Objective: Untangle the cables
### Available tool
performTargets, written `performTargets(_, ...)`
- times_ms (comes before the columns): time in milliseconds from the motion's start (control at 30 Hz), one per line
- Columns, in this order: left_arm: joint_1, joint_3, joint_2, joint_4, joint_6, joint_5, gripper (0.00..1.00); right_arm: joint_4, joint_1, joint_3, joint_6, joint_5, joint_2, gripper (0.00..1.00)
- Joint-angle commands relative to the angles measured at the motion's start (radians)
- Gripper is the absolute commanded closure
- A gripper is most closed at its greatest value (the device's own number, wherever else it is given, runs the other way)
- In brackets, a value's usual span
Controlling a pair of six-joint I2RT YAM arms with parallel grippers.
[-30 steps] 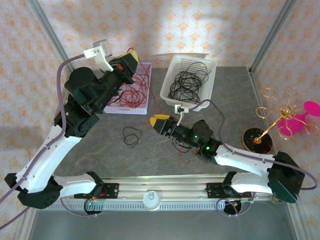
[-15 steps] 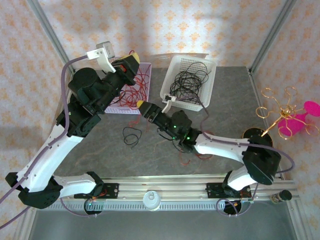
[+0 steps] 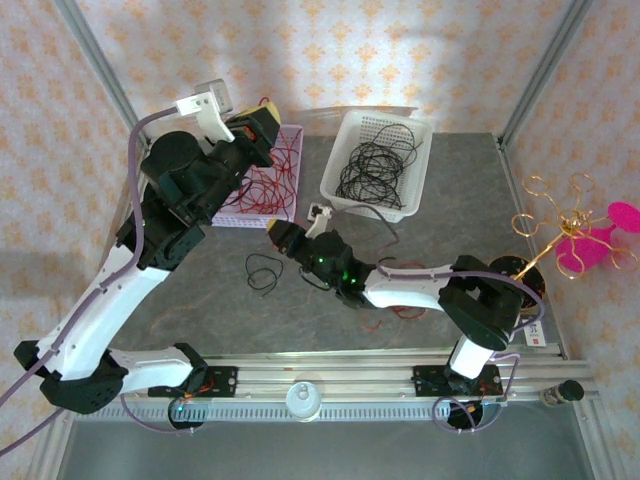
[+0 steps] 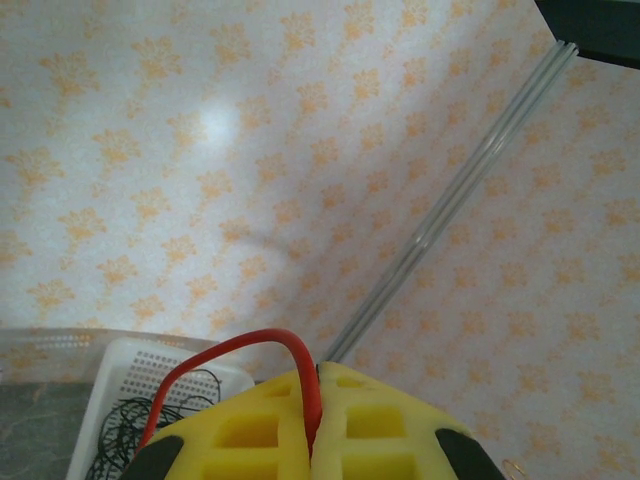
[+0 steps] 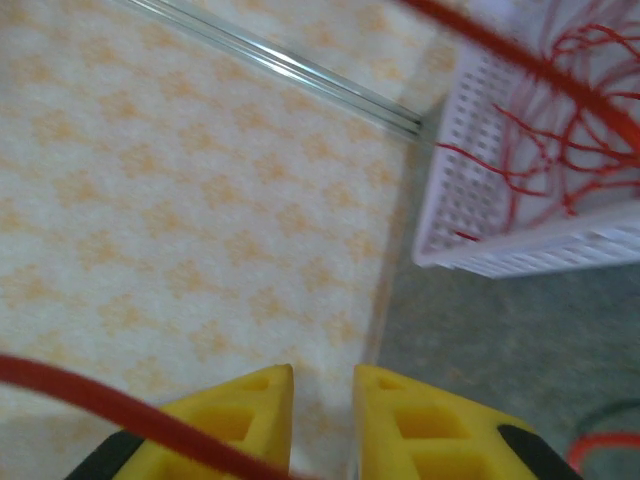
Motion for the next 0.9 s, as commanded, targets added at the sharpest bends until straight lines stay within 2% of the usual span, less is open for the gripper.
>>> performTargets(0,-0.012,0.067,0.002,0.023,0.051,-0.045,1.00,-0.019,0.002,-0.073,-0.030,0.020,-0.010,0.84)
performTargets(67,-0.011,0.076,0.009,0.028,0.059,-0.049,1.00,-0.020,0.003,-0.105,-0.058,0.020,-0.025,0.95)
performTargets(133,-0.012,0.081,0.017,0.035,0.062,-0.046,1.00,-0.019,0.003,-0.123,-0.106,0.013,-0.041,1.00)
performTargets(467,-0.012,0.135,0.054,-0.001,0.079,-0.059,1.00,-0.015,0.004,-0.229,-0.516,-0.007,-0.152,1.00)
performTargets(633,-0.011,0.199,0.082,-0.048,0.103,-0.084,1.00,-0.068,0.038,-0.275,-0.823,-0.011,-0.195,1.00)
performTargets(733,-0.011,0.233,0.100,-0.068,0.111,-0.084,1.00,-0.137,0.088,-0.278,-0.997,0.034,-0.202,1.00)
performTargets(867,-0.011,0.268,0.114,-0.085,0.119,-0.086,1.00,-0.152,0.132,-0.301,-1.073,0.137,-0.208,1.00)
